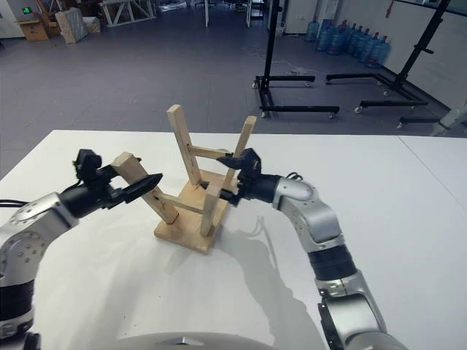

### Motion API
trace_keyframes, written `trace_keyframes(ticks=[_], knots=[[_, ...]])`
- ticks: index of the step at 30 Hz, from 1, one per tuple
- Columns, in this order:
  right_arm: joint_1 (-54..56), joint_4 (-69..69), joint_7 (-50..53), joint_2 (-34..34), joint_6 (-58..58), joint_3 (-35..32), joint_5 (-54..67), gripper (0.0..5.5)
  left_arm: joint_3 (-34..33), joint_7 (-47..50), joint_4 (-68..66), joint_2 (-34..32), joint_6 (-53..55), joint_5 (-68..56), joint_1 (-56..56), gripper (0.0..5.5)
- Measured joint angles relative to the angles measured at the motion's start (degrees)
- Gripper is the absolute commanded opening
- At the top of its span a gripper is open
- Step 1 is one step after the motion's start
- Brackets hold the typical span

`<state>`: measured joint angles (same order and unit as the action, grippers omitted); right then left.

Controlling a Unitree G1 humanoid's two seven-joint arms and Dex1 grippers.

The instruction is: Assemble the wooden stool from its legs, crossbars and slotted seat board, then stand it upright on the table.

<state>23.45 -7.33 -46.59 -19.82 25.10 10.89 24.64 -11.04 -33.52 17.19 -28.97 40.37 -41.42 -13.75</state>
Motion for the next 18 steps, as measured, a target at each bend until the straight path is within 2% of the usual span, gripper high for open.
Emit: trace_keyframes(ticks=[5,8,10,12,15,18], knots=[[0.11,-10.52,3.72,1.52,4.59,4.29,-1.80,4.47,2.84,1.80,-13.46,4.27,-7.16,6.73,-8.99,5.40],[8.40,-19.22,2.90,-6.28,11.89,2.09,-2.12,4.47,4.07,-2.23,-22.88,4.55,-11.59,9.51,-11.86,5.40],[14.79,-23.91,-0.46,-15.06,18.42,-6.46,3.69,4.47,4.68,-6.61,-30.11,4.10,-14.49,11.30,-14.32,5.40],[21.46,-24.66,-2.16,-20.49,23.21,-14.82,10.29,4.47,5.81,-11.17,-35.30,3.31,-16.47,12.82,-17.52,5.40],[28.23,-21.54,-2.33,-23.72,26.94,-22.41,17.62,4.47,7.07,-16.72,-43.66,3.24,-19.89,15.23,-22.84,5.40],[28.60,-14.74,-5.57,-27.30,25.57,-27.17,19.88,4.47,8.47,-21.74,-51.65,3.81,-22.73,17.15,-28.65,5.40]])
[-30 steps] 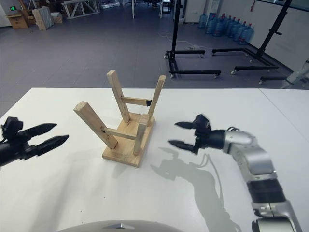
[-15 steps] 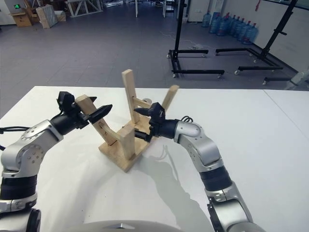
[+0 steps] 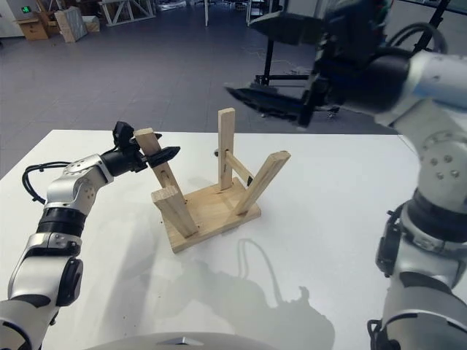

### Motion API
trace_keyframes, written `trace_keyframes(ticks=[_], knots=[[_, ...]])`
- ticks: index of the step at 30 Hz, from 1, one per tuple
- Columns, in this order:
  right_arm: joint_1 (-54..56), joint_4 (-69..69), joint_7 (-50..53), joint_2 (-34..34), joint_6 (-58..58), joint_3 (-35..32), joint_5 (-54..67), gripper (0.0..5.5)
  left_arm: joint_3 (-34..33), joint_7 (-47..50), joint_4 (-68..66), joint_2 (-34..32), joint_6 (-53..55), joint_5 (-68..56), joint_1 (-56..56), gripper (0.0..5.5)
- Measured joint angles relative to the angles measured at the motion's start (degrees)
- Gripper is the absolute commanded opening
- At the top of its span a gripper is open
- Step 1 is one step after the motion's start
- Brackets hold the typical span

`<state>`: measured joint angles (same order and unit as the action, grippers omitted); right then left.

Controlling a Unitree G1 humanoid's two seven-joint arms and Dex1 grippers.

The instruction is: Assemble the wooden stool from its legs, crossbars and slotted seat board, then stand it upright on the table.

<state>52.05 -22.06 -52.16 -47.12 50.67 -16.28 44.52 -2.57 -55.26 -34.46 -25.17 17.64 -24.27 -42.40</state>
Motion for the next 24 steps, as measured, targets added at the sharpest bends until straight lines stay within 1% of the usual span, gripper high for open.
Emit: trace_keyframes(ticks=[3,6,10,14,17,20,22,24], knots=[[-3.53,12.03,-7.11,-1.60,-3.57,-3.71,1.17,4.47,1.46,-6.69,-7.45,1.69,-0.89,0.88,-4.61,5.40],[-7.98,23.90,-13.99,-1.11,-8.75,-4.28,0.90,4.47,2.14,-10.32,-16.89,4.43,-3.01,2.52,-9.53,5.40],[-15.55,30.33,-22.82,0.45,-12.06,-2.25,0.46,4.47,1.59,-9.34,-27.58,6.01,-8.21,5.76,-15.28,5.40],[-21.70,34.14,-28.95,0.11,-13.55,0.20,-1.11,4.47,-1.51,-9.13,-32.05,4.60,-10.27,6.83,-19.12,5.40],[-22.49,35.44,-29.56,0.04,-12.84,-1.54,0.53,4.47,-6.06,-10.67,-32.50,-1.30,-9.50,5.09,-23.29,5.40],[-24.29,34.52,-30.15,0.25,-11.81,-1.24,0.93,4.47,-11.06,-15.18,-27.68,-8.03,-3.56,0.54,-26.31,5.40],[-25.46,32.21,-29.83,1.07,-10.60,-1.09,2.09,4.47,-13.35,-16.48,-20.33,-9.86,3.20,-3.24,-26.63,5.40],[-26.06,29.63,-29.00,2.78,-9.48,-0.46,2.92,4.47,-15.66,-15.92,-8.47,-11.55,11.63,-8.61,-24.53,5.40]])
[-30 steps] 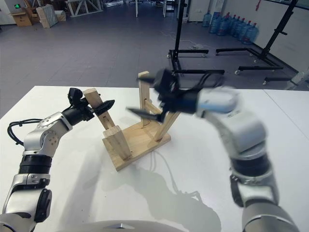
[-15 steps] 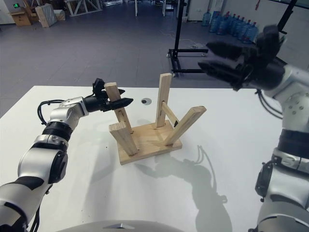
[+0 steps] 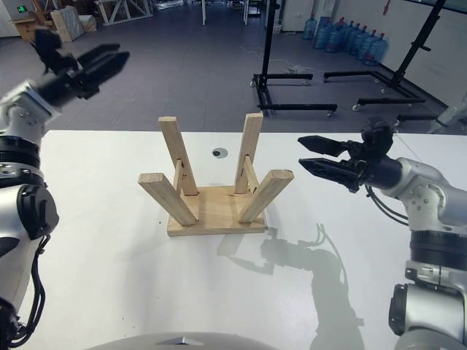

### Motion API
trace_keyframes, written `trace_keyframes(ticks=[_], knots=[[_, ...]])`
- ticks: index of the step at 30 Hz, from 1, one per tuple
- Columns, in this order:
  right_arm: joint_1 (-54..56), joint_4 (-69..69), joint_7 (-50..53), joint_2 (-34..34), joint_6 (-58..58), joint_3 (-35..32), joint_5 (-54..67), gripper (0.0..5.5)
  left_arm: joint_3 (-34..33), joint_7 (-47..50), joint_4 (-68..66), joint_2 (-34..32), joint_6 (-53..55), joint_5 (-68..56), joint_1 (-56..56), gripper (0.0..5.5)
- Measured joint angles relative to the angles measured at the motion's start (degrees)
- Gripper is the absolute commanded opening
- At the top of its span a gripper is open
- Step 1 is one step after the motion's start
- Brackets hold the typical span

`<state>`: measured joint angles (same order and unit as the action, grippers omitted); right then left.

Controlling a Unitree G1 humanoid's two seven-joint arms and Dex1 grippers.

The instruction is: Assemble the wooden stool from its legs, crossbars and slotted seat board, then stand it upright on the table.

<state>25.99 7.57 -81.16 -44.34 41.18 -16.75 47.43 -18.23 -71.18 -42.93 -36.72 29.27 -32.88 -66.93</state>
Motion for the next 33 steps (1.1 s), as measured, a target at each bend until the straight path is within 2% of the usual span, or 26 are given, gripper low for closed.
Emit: trace_keyframes(ticks=[2,6,9,11,15,20,22,28,31,33], knots=[[-1.69,-2.63,0.88,0.27,0.28,0.09,1.02,4.47,-1.75,-0.20,11.29,-2.42,7.09,-4.63,5.53,5.40],[-7.52,-7.15,1.02,0.30,1.26,0.12,1.13,4.47,-8.43,-4.44,33.45,-8.86,18.43,-10.31,34.79,5.40],[-11.11,-10.81,2.07,0.94,1.29,0.70,1.24,4.47,-13.22,-5.60,48.21,-8.58,22.93,-13.46,56.98,5.40],[-11.61,-12.61,3.94,3.19,0.82,3.10,0.90,4.47,-11.61,-2.57,59.20,-4.98,22.86,-14.20,65.92,5.40],[-9.82,-10.33,6.57,6.71,-2.48,6.71,-1.75,4.47,-2.30,6.70,66.81,4.05,19.04,-14.30,65.97,5.40],[-8.98,-8.57,7.05,7.70,-4.43,8.46,-3.50,4.47,4.61,14.01,66.48,8.22,16.67,-13.65,58.94,5.40],[-9.10,-8.23,7.04,7.68,-5.09,8.98,-3.90,4.13,5.39,15.28,66.23,8.40,16.74,-14.39,57.62,5.40],[-9.64,-5.99,8.48,7.65,-5.90,9.96,-6.07,3.10,8.83,14.96,64.34,8.01,15.75,-15.14,58.74,4.50],[-9.62,-5.13,9.67,7.65,-4.65,9.97,-5.93,2.37,8.87,15.09,62.65,7.52,15.78,-15.97,59.85,3.90],[-9.30,-4.76,10.00,7.58,-2.98,10.03,-5.72,2.17,8.33,16.32,60.93,7.49,18.43,-18.45,58.89,3.58]])
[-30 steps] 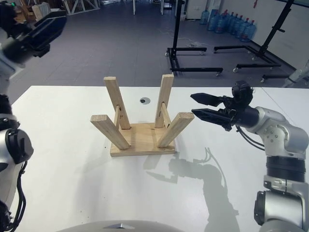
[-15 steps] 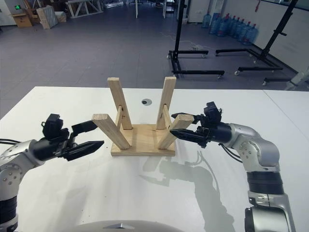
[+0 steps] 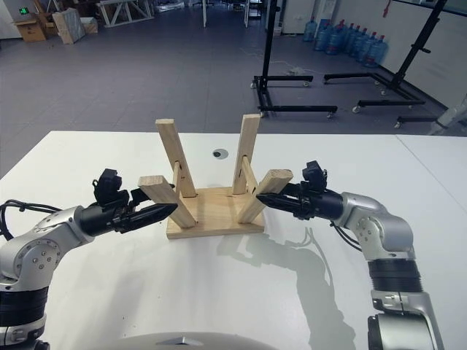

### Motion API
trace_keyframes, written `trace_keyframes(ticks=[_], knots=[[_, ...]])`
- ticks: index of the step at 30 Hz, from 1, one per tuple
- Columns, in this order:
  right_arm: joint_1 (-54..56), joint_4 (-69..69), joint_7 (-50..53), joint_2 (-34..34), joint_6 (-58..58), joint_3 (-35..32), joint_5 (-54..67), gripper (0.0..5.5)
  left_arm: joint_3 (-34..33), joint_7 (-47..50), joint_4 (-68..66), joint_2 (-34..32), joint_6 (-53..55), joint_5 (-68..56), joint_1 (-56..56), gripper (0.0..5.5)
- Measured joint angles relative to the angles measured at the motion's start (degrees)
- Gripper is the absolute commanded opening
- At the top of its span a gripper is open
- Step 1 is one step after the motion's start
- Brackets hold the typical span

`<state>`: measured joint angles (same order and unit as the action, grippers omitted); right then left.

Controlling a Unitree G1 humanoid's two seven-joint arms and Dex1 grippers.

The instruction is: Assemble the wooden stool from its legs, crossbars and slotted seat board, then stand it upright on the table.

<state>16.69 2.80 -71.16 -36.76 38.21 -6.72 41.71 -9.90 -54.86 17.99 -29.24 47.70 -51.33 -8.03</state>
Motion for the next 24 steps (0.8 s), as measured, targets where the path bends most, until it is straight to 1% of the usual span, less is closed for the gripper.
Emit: trace_keyframes(ticks=[6,8,11,13,14,15,17,20,24], knots=[[3.78,-0.61,3.53,1.04,8.94,-1.09,4.70,2.04,-1.47,6.55,-3.89,-0.75,9.93,-6.97,-6.99,2.75],[7.54,-0.63,7.28,1.94,15.47,-2.40,8.41,1.93,-2.31,10.36,-5.85,-0.23,14.82,-11.75,-10.22,2.46],[18.07,3.25,16.84,4.58,26.97,-4.01,12.89,1.53,-6.83,22.28,-11.98,1.98,19.65,-21.06,-20.38,2.03],[23.34,6.49,23.05,6.82,31.94,-5.12,13.89,1.39,-9.03,31.29,-17.68,3.56,21.04,-25.32,-26.27,1.79],[25.37,8.16,25.88,7.87,33.73,-6.09,14.21,1.35,-9.67,35.31,-21.02,3.93,21.78,-26.20,-28.58,1.56],[27.99,9.94,29.22,8.61,35.84,-6.95,14.03,1.35,-10.67,40.16,-25.22,4.45,22.03,-26.83,-31.04,1.49],[29.98,12.87,33.14,9.54,38.88,-7.45,13.40,1.35,-11.01,45.61,-30.29,5.18,23.74,-26.93,-33.24,1.40],[28.59,14.89,34.97,10.63,40.87,-7.90,13.26,1.35,-11.70,48.45,-34.54,5.92,25.19,-27.11,-33.39,1.39],[23.78,16.14,35.78,12.76,41.17,-8.90,13.31,1.35,-11.58,49.33,-37.98,6.92,26.20,-25.42,-31.45,1.39]])
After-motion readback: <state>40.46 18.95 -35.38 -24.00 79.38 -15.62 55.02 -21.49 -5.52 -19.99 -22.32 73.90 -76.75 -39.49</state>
